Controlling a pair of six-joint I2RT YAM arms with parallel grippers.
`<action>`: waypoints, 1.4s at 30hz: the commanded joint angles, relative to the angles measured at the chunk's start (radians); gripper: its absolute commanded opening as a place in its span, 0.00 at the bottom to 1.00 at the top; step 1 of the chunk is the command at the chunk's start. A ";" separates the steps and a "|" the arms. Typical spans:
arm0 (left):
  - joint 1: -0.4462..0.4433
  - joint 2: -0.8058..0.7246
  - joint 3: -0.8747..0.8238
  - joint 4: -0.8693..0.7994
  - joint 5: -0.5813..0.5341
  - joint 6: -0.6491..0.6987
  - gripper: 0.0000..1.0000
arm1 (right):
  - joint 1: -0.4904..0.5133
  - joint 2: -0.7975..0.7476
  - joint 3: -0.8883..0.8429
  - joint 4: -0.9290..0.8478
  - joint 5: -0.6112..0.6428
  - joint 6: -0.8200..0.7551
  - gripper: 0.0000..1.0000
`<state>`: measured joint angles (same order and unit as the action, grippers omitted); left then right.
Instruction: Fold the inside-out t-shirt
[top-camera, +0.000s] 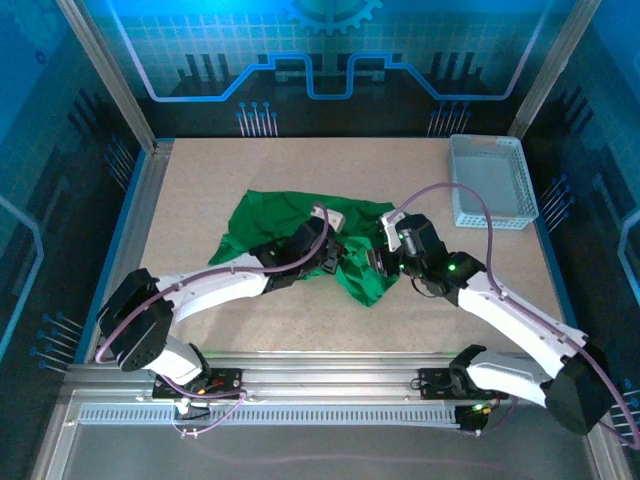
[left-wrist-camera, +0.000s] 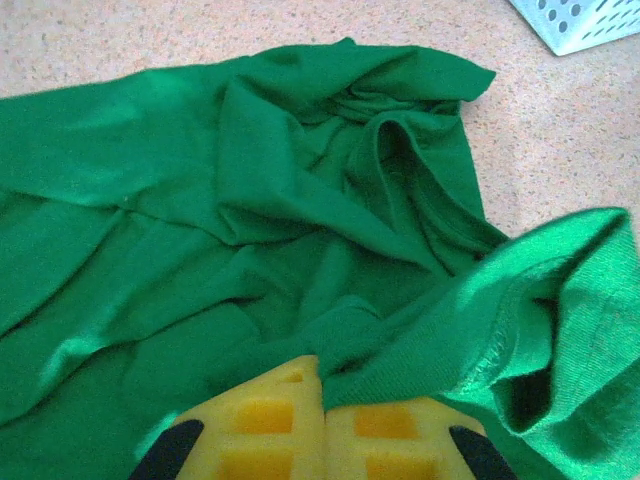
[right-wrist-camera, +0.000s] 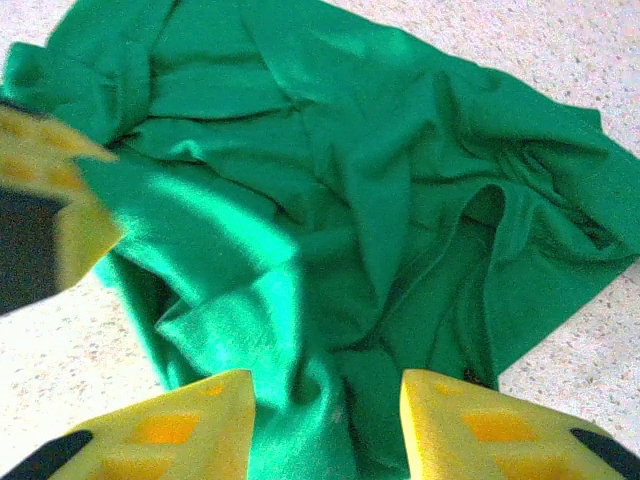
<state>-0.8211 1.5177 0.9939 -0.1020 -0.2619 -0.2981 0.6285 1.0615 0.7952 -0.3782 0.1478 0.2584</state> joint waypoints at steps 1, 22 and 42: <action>0.016 0.033 0.058 -0.028 0.119 -0.047 0.00 | 0.067 -0.064 0.023 -0.041 0.027 -0.042 0.47; 0.055 0.019 0.040 0.000 0.179 -0.083 0.00 | 0.152 0.236 0.040 0.132 0.204 -0.007 0.32; 0.099 0.010 0.012 0.009 0.210 -0.110 0.02 | 0.081 0.085 -0.005 0.123 0.120 0.025 0.00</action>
<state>-0.7334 1.5574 1.0176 -0.1146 -0.0723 -0.3943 0.7315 1.1793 0.8108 -0.2676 0.3157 0.2615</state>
